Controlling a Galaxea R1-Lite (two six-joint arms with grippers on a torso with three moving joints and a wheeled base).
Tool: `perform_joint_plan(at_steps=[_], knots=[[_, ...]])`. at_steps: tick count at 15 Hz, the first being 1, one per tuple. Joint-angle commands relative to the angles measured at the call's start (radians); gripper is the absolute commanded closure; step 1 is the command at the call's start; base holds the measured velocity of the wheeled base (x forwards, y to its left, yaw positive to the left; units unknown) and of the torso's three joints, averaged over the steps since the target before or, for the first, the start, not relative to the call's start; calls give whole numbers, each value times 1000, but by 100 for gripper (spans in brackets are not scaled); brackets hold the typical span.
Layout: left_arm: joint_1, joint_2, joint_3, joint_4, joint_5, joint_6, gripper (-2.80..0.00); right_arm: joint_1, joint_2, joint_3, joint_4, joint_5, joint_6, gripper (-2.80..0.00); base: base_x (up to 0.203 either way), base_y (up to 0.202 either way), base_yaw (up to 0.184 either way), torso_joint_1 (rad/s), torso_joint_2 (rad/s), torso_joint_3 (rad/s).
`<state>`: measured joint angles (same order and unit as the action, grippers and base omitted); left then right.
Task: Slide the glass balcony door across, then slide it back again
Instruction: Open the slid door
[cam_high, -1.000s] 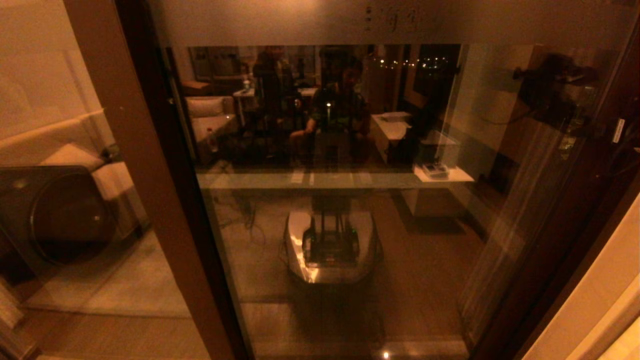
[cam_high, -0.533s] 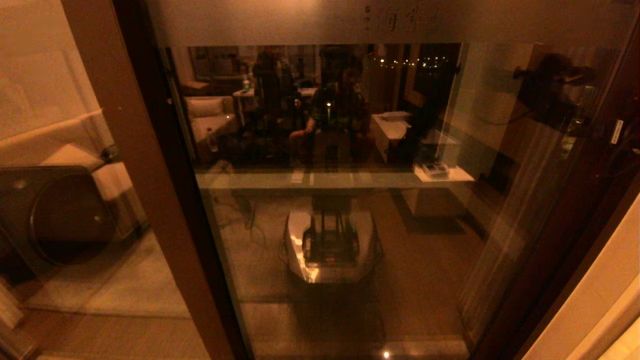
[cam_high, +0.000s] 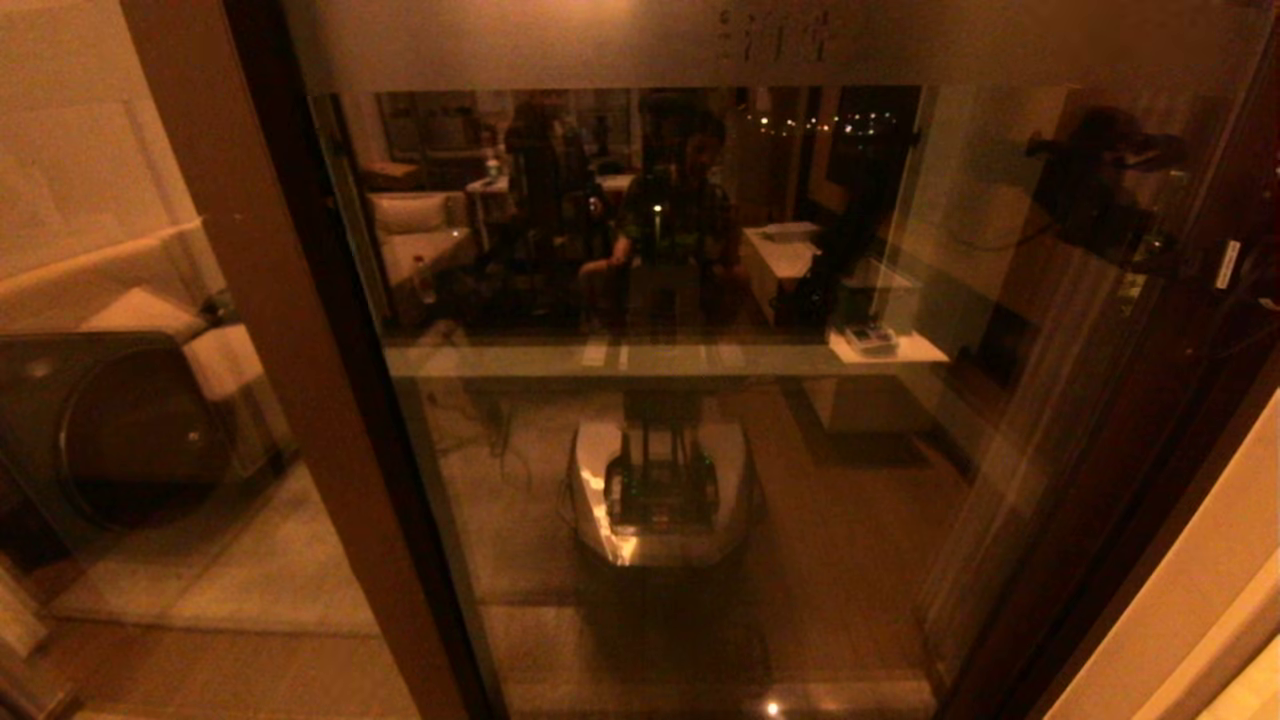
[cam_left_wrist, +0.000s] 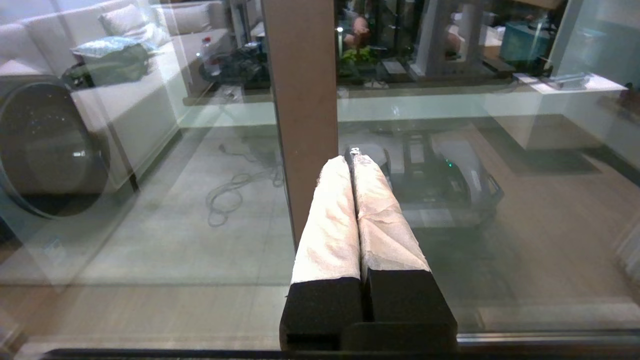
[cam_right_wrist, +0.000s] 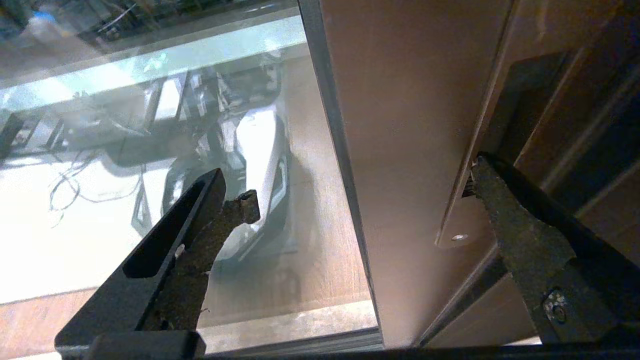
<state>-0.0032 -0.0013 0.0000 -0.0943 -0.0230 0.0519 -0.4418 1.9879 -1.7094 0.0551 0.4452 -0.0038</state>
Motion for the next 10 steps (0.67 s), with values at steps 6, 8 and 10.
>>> perform_joint_plan(at_steps=[6, 8, 10], knots=[[0, 1, 35, -1, 0, 0, 0, 25, -27, 42, -15, 5, -1, -280, 0, 0, 0, 0, 0, 0], [0, 1, 34, -1, 0, 0, 0, 32, -41, 63, -27, 4, -1, -280, 0, 0, 0, 0, 0, 0], [0, 1, 34, -1, 0, 0, 0, 46, -56, 94, -52, 4, -2, -280, 0, 0, 0, 0, 0, 0]])
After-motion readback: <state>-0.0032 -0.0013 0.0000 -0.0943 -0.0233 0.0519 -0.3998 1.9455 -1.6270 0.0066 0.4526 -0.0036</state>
